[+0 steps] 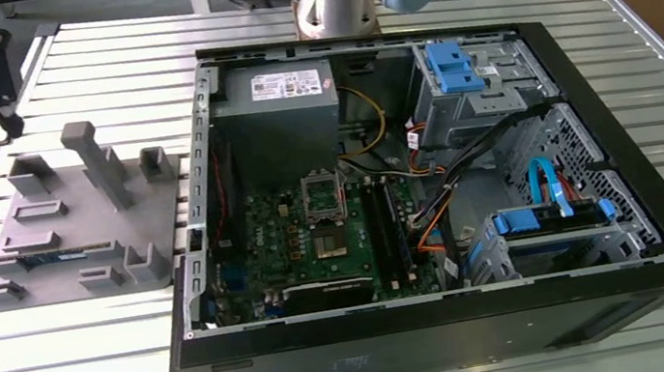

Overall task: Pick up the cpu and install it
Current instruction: 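Pick up the cpu and move it towards the insertion slot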

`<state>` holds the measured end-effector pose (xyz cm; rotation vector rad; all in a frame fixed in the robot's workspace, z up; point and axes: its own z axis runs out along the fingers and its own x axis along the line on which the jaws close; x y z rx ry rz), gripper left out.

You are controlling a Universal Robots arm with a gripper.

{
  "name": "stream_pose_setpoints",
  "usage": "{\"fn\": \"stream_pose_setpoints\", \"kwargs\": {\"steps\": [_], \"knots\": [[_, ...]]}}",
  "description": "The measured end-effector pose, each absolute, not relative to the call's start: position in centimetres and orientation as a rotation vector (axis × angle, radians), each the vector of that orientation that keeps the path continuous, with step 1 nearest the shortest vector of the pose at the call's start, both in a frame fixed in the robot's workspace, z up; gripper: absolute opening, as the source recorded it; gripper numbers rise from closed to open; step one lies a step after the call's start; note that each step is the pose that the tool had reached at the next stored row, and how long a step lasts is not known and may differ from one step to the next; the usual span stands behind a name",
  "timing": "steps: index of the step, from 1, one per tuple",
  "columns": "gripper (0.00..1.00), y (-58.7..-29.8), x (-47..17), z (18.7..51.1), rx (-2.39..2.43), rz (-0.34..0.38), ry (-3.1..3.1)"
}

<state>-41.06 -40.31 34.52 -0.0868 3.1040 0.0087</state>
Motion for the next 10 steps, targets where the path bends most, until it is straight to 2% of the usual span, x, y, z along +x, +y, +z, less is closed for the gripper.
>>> {"fn": "stream_pose_setpoints", "kwargs": {"steps": [10], "knots": [[0.47,-40.3,-41.1,36.1,-0.087,0.009,3.104]]}}
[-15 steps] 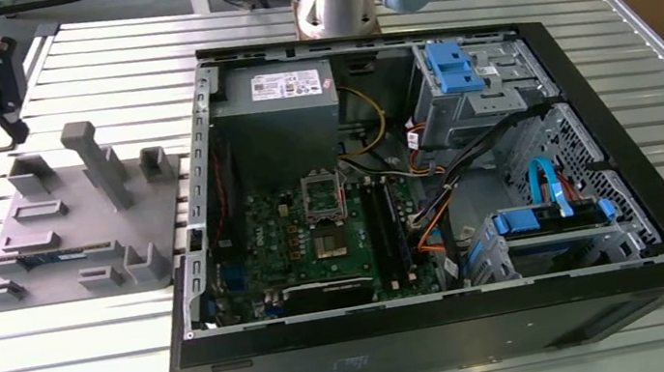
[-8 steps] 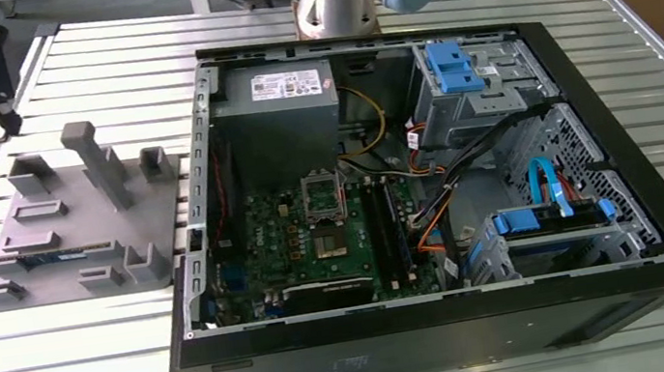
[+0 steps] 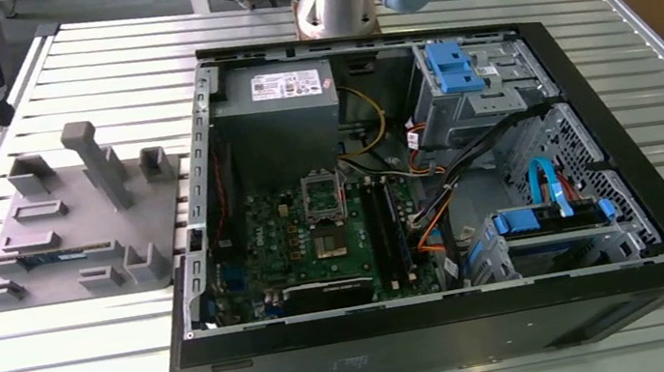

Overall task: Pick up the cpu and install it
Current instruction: 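Pick up the cpu and move it towards the insertion slot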

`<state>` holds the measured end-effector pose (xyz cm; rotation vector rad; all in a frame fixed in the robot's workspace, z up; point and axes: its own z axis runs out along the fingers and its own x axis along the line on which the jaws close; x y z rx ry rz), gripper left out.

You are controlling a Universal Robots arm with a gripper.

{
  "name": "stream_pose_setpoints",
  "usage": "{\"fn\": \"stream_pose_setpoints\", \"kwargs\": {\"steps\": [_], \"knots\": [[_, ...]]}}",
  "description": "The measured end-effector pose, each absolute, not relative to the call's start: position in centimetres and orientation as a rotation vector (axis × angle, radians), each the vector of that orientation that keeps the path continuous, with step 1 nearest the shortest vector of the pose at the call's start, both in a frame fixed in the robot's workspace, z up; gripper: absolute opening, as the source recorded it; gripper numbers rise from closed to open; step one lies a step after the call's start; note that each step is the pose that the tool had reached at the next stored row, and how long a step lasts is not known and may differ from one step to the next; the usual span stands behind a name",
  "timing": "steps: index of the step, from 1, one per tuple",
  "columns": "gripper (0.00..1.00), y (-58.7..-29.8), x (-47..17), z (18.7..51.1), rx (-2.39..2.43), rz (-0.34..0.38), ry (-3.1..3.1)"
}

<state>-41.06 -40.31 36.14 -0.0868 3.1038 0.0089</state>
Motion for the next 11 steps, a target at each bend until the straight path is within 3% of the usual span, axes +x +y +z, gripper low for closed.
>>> {"fn": "stream_pose_setpoints", "kwargs": {"steps": [11], "knots": [[0.47,-40.31,-40.71,36.17,-0.087,0.009,3.104]]}}
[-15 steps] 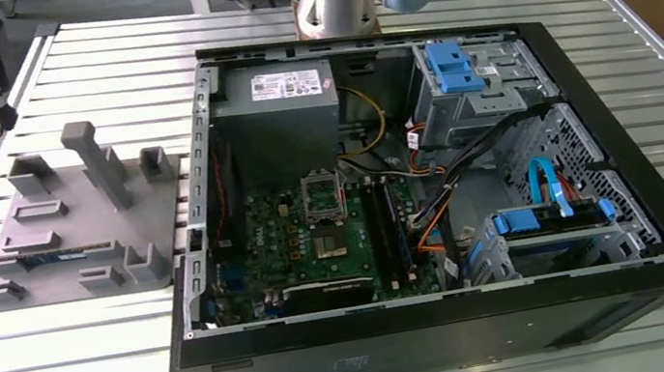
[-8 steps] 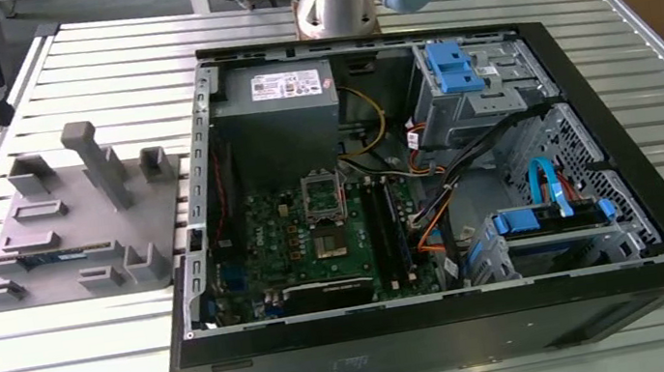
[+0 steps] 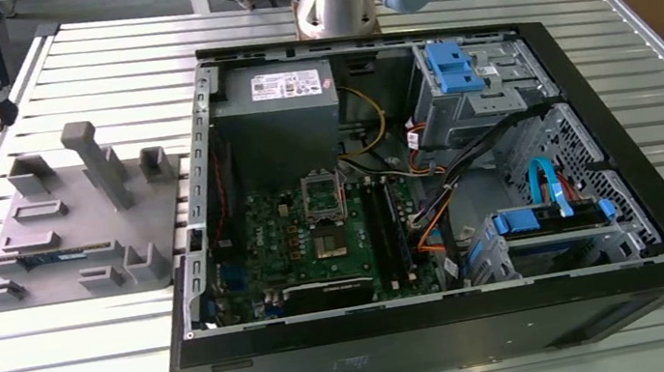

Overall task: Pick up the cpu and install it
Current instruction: 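Pick up the cpu and move it towards the insertion slot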

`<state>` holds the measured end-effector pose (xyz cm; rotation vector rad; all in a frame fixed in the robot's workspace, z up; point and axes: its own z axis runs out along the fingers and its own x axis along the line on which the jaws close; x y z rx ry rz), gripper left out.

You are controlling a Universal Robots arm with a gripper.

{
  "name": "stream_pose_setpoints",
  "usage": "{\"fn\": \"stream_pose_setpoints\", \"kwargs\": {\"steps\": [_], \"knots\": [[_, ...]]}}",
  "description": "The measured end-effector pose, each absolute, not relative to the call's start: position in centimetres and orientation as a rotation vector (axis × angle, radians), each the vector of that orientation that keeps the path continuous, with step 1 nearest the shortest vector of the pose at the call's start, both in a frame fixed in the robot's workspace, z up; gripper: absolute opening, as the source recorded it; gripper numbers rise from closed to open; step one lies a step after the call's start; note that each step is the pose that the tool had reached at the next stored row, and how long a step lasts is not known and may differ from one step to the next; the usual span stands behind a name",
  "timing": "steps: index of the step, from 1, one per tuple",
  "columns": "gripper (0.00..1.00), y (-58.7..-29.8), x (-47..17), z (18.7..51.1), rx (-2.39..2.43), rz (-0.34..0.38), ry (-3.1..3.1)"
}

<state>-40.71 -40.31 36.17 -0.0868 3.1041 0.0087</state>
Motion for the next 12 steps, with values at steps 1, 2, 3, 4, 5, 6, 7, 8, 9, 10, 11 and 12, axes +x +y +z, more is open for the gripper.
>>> {"fn": "stream_pose_setpoints", "kwargs": {"steps": [1,2,3,4,5,6,7,8,9,10,11,12], "knots": [[0.47,-40.3,-40.6,36.2,-0.087,0.009,3.104],[0.47,-40.3,-40.4,36.2,-0.087,0.009,3.104],[0.47,-40.3,-40.3,36.2,-0.087,0.009,3.104],[0.47,-40.3,-40.1,36.2,-0.087,0.009,3.104],[0.47,-40.3,-40.0,36.2,-0.087,0.009,3.104],[0.47,-40.3,-39.8,36.2,-0.087,0.009,3.104],[0.47,-40.3,-39.6,36.2,-0.087,0.009,3.104],[0.47,-40.3,-39.5,36.2,-0.087,0.009,3.104],[0.47,-40.3,-39.3,36.2,-0.087,0.009,3.104],[0.47,-40.3,-39.1,36.2,-0.087,0.009,3.104],[0.47,-40.3,-38.9,36.2,-0.087,0.009,3.104],[0.47,-40.3,-38.7,36.2,-0.087,0.009,3.104]]}}
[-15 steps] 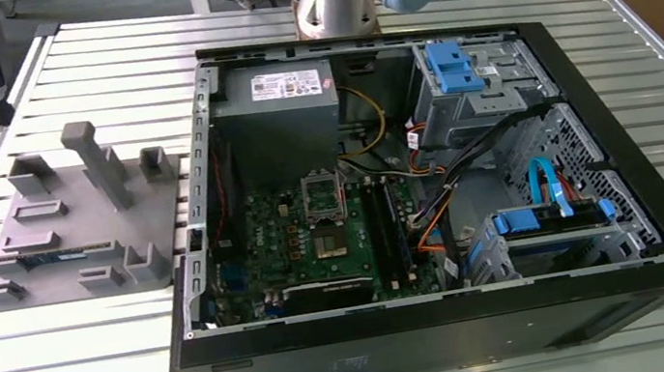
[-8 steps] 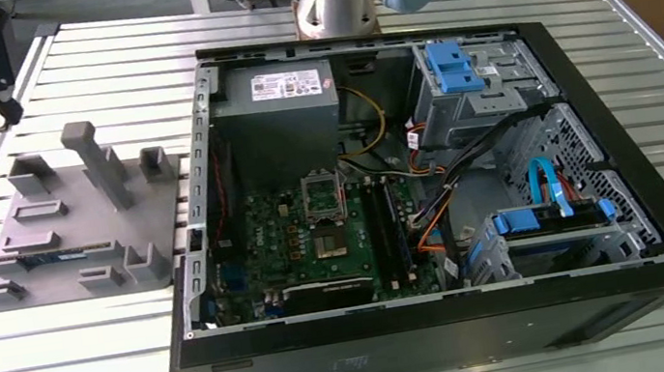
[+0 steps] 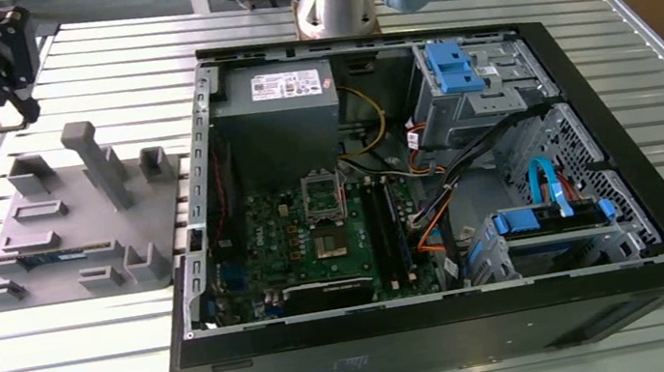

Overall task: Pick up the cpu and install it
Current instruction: 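Pick up the cpu and move it towards the insertion slot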

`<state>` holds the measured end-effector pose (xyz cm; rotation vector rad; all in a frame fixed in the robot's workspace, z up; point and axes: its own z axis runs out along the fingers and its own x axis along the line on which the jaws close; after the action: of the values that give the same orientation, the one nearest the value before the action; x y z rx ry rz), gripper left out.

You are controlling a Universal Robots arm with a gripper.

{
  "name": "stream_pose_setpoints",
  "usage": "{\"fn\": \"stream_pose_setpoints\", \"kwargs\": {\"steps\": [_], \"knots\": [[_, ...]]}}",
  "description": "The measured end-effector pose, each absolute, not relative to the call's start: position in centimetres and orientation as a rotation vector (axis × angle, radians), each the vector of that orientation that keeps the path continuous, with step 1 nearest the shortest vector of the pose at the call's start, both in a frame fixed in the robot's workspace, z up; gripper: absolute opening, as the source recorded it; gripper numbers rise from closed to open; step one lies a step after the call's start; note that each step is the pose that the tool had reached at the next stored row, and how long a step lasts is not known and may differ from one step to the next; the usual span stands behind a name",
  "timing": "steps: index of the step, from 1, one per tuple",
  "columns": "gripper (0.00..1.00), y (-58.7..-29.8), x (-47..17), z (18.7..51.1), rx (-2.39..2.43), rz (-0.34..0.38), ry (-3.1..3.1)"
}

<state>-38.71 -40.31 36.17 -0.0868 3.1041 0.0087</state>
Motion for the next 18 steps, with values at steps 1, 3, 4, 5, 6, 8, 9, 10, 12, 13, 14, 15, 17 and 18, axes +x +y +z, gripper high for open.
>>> {"fn": "stream_pose_setpoints", "kwargs": {"steps": [1,3,4,5,6,8,9,10,12,13,14,15,17,18], "knots": [[0.47,-40.3,-38.5,36.2,-0.087,0.009,3.104],[0.47,-40.3,-38.0,36.2,-0.087,0.009,3.104],[0.47,-40.3,-37.8,36.2,-0.087,0.009,3.104],[0.47,-40.3,-37.6,36.2,-0.087,0.009,3.104],[0.47,-40.3,-37.3,36.2,-0.087,0.009,3.104],[0.47,-40.3,-36.8,36.2,-0.087,0.009,3.104],[0.47,-40.3,-36.5,36.2,-0.087,0.009,3.104],[0.47,-40.3,-36.2,36.2,-0.087,0.009,3.104],[0.47,-40.3,-35.7,36.2,-0.087,0.009,3.104],[0.47,-40.3,-35.4,36.2,-0.087,0.009,3.104],[0.47,-40.3,-35.1,36.2,-0.087,0.009,3.104],[0.47,-40.3,-34.8,36.2,-0.087,0.009,3.104],[0.47,-40.3,-34.2,36.2,-0.087,0.009,3.104],[0.47,-40.3,-33.9,36.2,-0.087,0.009,3.104]]}}
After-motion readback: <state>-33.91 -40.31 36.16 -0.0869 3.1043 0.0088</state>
